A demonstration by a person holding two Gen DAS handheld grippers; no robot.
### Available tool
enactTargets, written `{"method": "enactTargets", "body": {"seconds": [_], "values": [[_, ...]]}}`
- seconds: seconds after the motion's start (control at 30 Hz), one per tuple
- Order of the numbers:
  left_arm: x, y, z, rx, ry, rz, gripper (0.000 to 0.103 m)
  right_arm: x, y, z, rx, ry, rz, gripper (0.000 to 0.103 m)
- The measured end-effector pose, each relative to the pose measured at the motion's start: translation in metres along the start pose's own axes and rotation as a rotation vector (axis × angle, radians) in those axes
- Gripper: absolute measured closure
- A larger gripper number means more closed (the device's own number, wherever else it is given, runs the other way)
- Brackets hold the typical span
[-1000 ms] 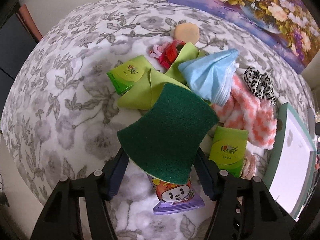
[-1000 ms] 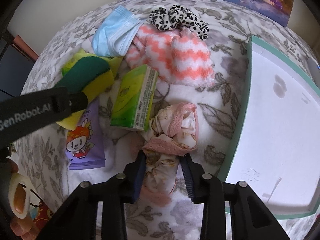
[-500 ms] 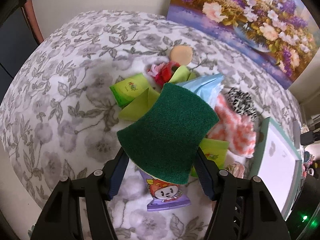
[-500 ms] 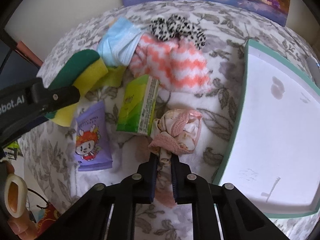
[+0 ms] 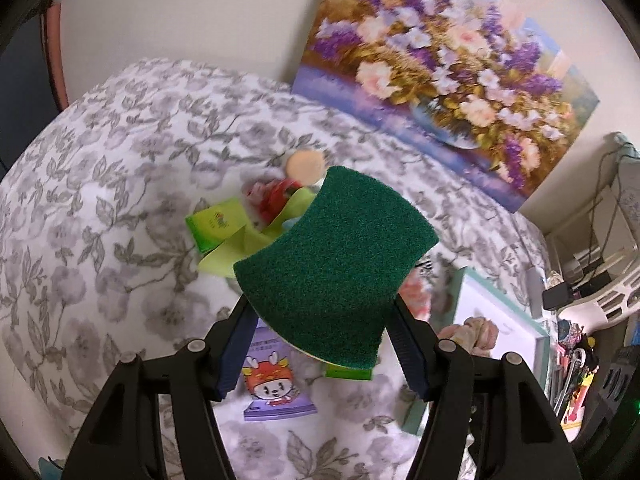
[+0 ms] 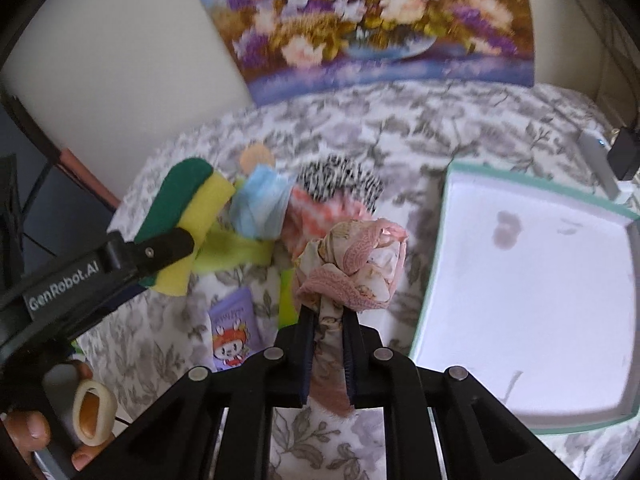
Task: Organize soft objects
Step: 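Carry the scrunchie and sponge into the white tray and open both tools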
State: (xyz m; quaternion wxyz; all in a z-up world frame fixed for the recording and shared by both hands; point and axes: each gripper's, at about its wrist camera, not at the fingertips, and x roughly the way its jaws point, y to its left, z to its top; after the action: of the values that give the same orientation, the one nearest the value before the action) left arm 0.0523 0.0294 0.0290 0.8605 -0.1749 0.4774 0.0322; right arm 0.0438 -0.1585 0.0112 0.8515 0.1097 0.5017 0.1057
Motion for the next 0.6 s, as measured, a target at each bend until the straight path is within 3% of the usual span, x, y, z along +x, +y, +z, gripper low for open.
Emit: {"method": "enactTargets", "body": {"seconds": [0.2,0.4,0.6], "values": [[-0.005,-0.031,-0.007,0.088,-0.021,-0.041,0.037,-0.014,-0.022,0.009,0.045,-0.053,-0.073,0.09],[0.012,-0.081,-0.022,0.219,0.035,-0.13,0.036,-0.024,-0.077,0.015,0.164,-0.082,-0.263,0.09],[0.019,-0.131,-0.043,0.377,0.026,-0.152,0.036,-0.039,-0.136,0.009,0.318,-0.088,-0.331,0.09]]}}
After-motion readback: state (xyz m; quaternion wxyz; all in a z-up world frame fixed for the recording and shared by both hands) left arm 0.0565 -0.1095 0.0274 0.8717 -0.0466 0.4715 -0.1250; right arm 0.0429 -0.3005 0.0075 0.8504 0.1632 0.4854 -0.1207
